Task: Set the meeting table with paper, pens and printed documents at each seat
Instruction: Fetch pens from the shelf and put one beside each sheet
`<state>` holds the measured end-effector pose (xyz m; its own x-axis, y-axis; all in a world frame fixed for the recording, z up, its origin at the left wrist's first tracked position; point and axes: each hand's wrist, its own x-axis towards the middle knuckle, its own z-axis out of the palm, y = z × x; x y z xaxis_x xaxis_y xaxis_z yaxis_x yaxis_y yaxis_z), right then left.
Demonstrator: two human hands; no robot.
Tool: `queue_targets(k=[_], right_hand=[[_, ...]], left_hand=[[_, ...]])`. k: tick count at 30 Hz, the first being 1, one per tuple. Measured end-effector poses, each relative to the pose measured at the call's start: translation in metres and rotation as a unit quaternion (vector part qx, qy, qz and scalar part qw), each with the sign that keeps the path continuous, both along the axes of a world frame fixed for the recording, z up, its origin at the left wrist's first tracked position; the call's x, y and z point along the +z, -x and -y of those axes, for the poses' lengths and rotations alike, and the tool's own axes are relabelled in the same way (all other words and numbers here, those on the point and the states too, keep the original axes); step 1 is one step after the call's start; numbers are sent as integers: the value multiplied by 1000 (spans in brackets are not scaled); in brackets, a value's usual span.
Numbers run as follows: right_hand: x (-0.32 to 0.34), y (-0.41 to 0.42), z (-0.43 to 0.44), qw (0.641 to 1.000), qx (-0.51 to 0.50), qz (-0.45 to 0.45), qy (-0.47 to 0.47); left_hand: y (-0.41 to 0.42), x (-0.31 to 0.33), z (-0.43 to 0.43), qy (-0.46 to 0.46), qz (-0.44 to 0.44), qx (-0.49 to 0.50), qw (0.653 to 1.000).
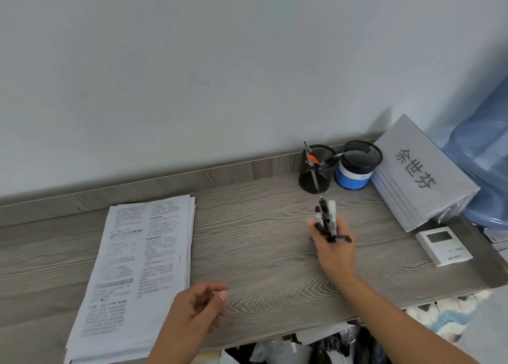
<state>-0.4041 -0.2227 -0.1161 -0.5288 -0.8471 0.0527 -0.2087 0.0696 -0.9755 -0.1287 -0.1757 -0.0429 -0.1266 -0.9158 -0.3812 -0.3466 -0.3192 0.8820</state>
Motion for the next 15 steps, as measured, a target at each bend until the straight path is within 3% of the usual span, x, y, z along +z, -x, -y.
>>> queue_targets(k=[7, 10, 15], right_hand=[[-4, 15, 1, 975, 64, -205, -66], [20, 20, 6, 960, 107, -244, -86], [71, 1, 2, 862, 222, -405, -207]], left_hand=[[28, 5, 16, 24, 14, -32, 999], [48, 13, 30, 73, 16, -31, 997], [79, 22, 52, 96, -6, -42, 995]])
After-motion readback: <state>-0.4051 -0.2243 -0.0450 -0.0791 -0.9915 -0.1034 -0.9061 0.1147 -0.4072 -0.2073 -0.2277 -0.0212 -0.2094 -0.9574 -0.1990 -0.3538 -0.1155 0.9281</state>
